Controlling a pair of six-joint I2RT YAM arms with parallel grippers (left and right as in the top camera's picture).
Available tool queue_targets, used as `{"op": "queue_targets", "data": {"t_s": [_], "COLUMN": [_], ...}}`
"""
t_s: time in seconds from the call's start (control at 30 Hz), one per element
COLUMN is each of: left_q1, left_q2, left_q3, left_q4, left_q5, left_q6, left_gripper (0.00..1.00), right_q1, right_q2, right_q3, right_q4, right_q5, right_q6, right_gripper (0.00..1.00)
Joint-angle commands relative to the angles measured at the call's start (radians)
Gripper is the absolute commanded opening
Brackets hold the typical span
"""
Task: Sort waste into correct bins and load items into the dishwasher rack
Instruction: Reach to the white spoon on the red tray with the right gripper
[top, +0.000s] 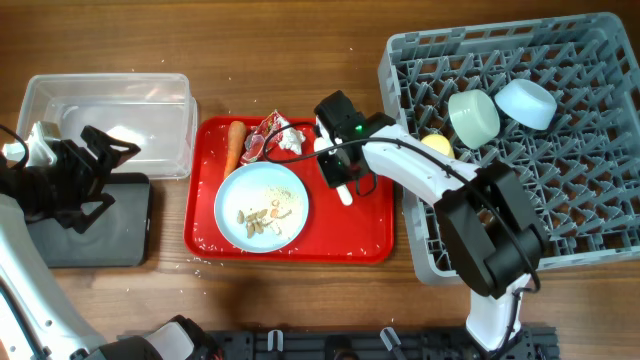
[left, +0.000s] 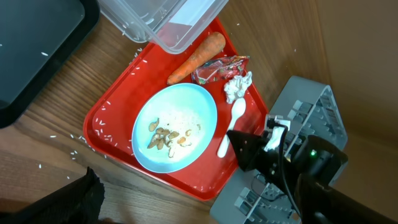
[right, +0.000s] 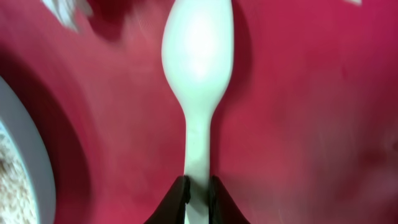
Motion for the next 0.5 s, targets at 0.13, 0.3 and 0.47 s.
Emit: {"op": "queue_targets", "data": {"t_s": [0.13,0.3,0.47], "left_q1": [-0.001,-0.001,-0.001], "left_q2": [-0.009,-0.009,-0.009], "left_q3": [0.012,0.012,0.012], "left_q4": [-0.001,-0.001,-0.001], "left_q5": [0.001,0.001,0.000], "left_q6": [-0.005,-0.005,-0.005], "left_gripper": [1.00,1.00,1.00], "right_q1": [-0.002,-0.002,-0.002], "right_q2": [-0.293,-0.369,-0.249], "right_q3": [-0.043,-0.043,-0.075], "right_q4": [-0.047,-0.029,-0.008], "right_q5": [0.135,0.185,0.095], "right_q6": [0.019,-0.021,-0.054], "right_gripper": [0.04,0.04,0.60]}}
